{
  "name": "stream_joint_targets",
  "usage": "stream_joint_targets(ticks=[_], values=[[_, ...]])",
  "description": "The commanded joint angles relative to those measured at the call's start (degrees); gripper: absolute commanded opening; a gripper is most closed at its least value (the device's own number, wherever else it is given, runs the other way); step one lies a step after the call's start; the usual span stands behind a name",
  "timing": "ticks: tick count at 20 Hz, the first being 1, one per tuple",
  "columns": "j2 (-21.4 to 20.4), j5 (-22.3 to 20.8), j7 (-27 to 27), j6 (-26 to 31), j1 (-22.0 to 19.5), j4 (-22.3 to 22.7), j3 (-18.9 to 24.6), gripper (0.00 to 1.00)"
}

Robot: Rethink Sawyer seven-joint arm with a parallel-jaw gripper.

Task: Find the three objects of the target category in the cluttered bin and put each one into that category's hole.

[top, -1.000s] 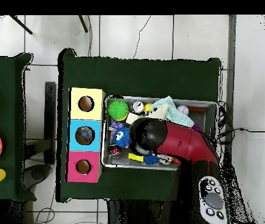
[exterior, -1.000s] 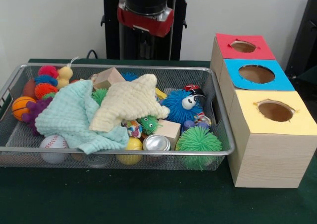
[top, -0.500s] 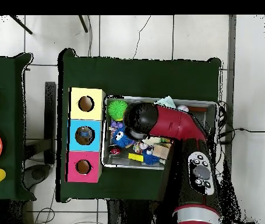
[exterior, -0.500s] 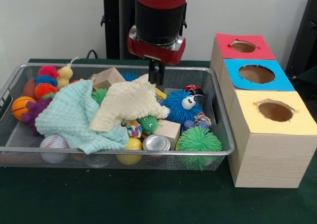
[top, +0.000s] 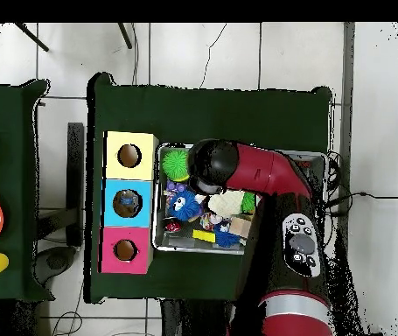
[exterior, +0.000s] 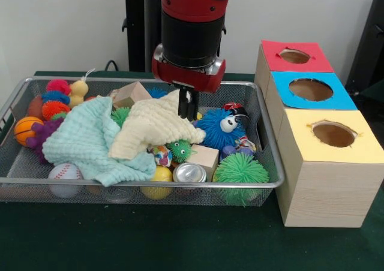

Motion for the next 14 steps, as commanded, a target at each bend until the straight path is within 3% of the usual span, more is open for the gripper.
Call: stream_joint_targets(ticks=[1,6,9,14], values=[[0.6,1.2,4.7,3.6,-0.7,-1.8,3.3,0.00],[-1.0,0.0,1.9,-0.2,-2.3,2.4,3.6,0.00],[-3.5,-0.7,1.9,-4.5,-2.6,8.1,3.4,0.00],[-3.2,-3.3,-1.7,-9.3,-5.9,11.3,4.2,0.00]])
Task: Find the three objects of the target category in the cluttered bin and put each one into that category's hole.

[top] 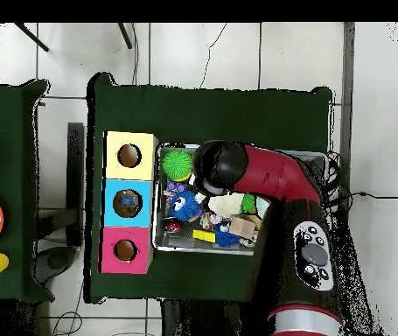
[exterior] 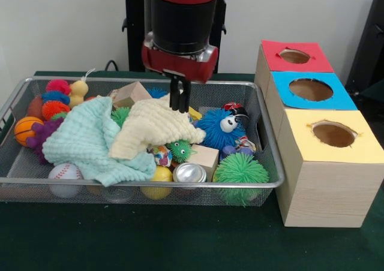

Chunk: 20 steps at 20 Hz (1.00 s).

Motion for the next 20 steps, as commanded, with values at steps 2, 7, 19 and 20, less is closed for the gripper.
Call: stream_joint_targets(ticks=[2,7,19,20], values=[[0.3,-4.4,-3.5,-8.5,-5.4,9.1,4.7,0.00],[1.2,-7.4,-5.6,-10.5,-7.3,8.8,5.4,0.00],[1.7,-11.6,2.4,-13.6,-2.7,7.7,2.8,0.00],[1.9,-11.7,3.6,-14.2,-2.0,7.7,2.3,0.00]])
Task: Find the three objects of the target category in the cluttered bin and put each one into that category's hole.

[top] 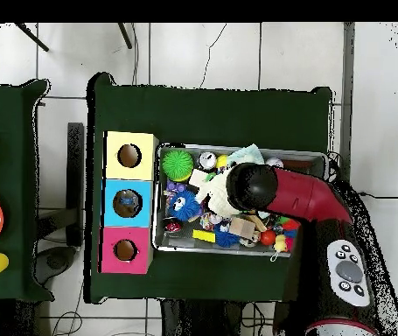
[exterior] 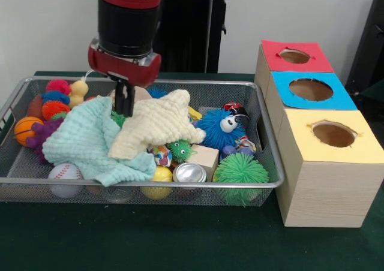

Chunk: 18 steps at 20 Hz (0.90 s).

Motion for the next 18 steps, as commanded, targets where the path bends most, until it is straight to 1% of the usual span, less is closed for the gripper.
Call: stream_joint_targets(ticks=[1,3,6,8,14,17,18], values=[[2.8,-3.8,4.8,-5.0,4.2,3.5,1.8,0.00],[3.1,-3.5,6.1,-5.8,5.0,3.5,1.4,0.00],[2.3,-2.9,7.1,-6.4,5.8,4.8,1.0,0.00],[2.7,-2.8,7.0,-8.3,5.6,5.6,1.2,0.00],[2.9,-1.8,4.2,-9.5,3.0,6.5,3.6,0.00],[3.2,-2.1,4.6,-11.5,2.9,6.8,3.5,0.00],[3.0,-2.2,4.2,-11.1,2.9,6.6,3.5,0.00]])
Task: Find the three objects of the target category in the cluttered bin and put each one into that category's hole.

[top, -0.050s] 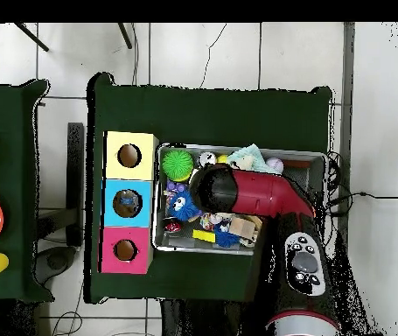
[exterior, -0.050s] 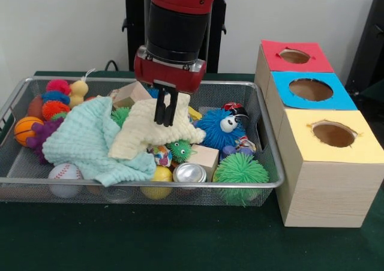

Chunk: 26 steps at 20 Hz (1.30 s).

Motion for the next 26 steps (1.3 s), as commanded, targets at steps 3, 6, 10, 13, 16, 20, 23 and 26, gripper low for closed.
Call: stream_joint_targets(ticks=[3,6,10,13,16,20,23,26], values=[[3.2,-1.9,2.9,-4.2,-2.7,3.8,3.9,0.00],[3.2,-2.1,1.5,-3.8,-3.6,3.7,4.8,0.00],[3.2,-1.4,0.9,-3.8,-5.3,4.8,6.8,1.00],[2.8,-0.9,1.8,-3.2,-4.9,4.7,6.8,1.00],[3.0,-0.7,2.3,-2.8,-4.9,4.3,6.7,1.00],[2.6,-0.1,2.7,-2.6,-5.5,4.5,7.4,1.00],[2.6,0.3,2.7,-2.3,-5.9,4.7,8.1,1.00],[3.5,0.0,3.4,-3.9,-5.8,4.6,7.9,1.00]])
